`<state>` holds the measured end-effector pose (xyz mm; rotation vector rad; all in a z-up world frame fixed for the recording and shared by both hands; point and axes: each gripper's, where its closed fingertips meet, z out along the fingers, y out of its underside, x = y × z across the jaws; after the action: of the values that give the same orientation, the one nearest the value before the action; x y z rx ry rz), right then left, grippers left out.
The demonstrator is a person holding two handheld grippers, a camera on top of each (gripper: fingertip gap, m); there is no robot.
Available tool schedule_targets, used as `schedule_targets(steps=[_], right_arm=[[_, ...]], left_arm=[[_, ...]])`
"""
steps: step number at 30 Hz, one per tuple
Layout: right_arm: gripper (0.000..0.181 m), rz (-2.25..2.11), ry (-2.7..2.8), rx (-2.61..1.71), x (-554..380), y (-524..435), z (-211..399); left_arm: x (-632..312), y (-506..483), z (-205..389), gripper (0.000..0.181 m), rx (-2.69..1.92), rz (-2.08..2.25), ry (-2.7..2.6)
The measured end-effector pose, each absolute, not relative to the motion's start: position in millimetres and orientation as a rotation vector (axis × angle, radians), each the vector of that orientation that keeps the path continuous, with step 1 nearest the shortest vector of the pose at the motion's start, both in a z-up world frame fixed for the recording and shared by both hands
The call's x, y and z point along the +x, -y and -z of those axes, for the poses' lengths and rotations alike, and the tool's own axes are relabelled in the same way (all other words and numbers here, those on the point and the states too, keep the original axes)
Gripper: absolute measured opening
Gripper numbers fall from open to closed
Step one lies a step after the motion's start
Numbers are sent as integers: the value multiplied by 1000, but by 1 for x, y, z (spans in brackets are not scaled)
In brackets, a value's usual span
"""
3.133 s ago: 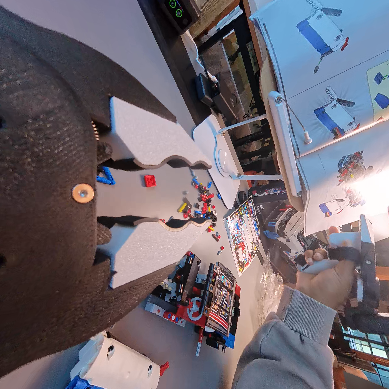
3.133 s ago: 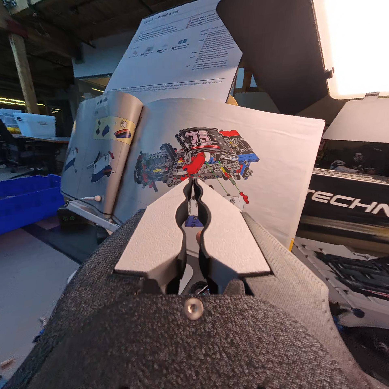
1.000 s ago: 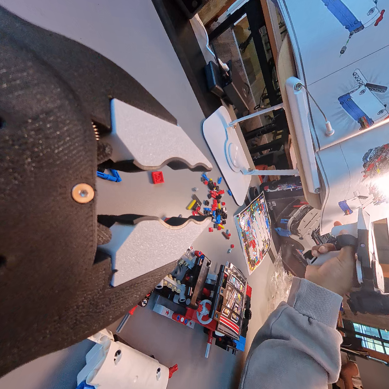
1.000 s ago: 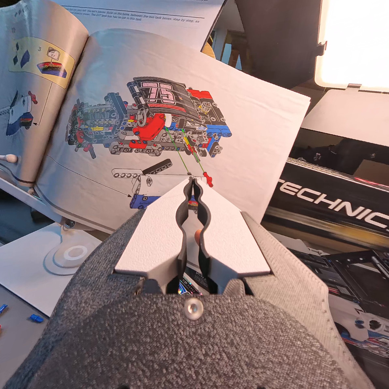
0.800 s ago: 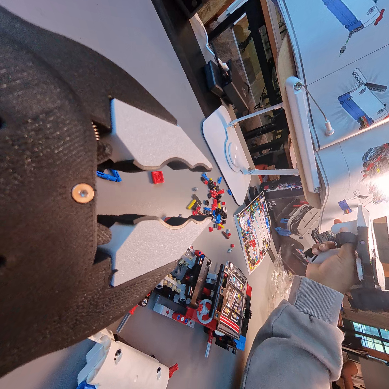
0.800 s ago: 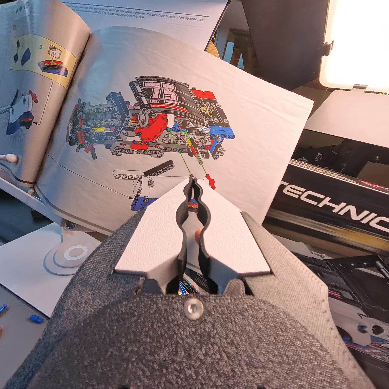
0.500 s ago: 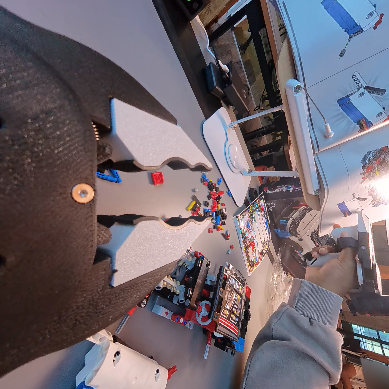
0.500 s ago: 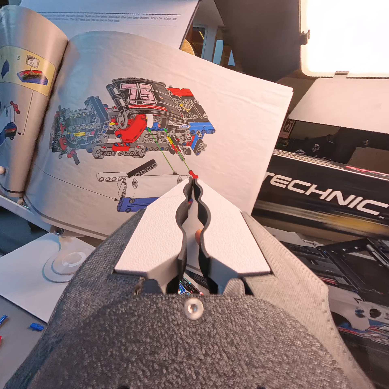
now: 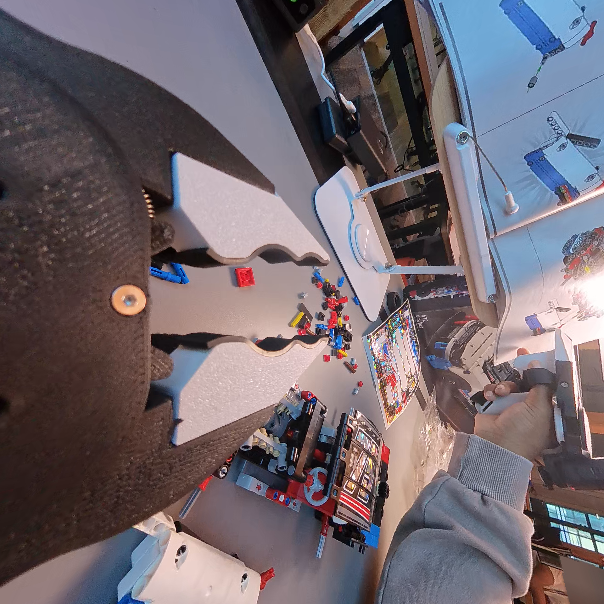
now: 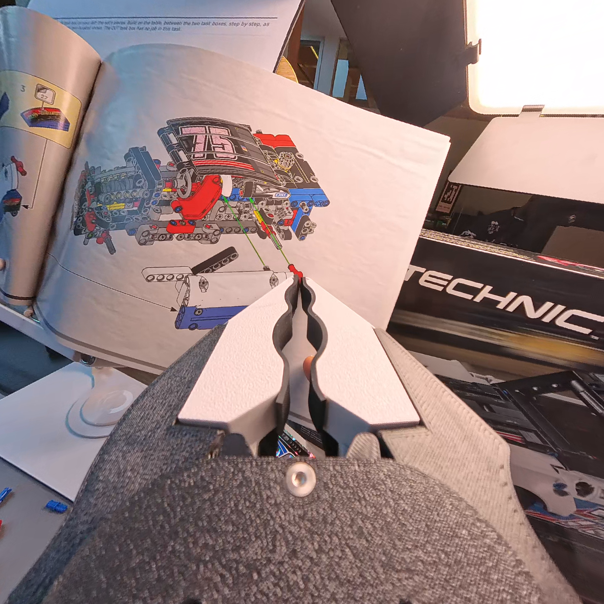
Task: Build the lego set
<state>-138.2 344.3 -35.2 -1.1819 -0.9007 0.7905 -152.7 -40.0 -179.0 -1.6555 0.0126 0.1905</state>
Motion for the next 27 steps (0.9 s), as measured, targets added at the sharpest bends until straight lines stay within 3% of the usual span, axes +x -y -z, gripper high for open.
schedule_targets(steps=[27], right_arm=[[12, -840, 997, -1070, -171, -310, -1]], left_arm=[[-152, 40, 180, 40, -1656, -184, -17]])
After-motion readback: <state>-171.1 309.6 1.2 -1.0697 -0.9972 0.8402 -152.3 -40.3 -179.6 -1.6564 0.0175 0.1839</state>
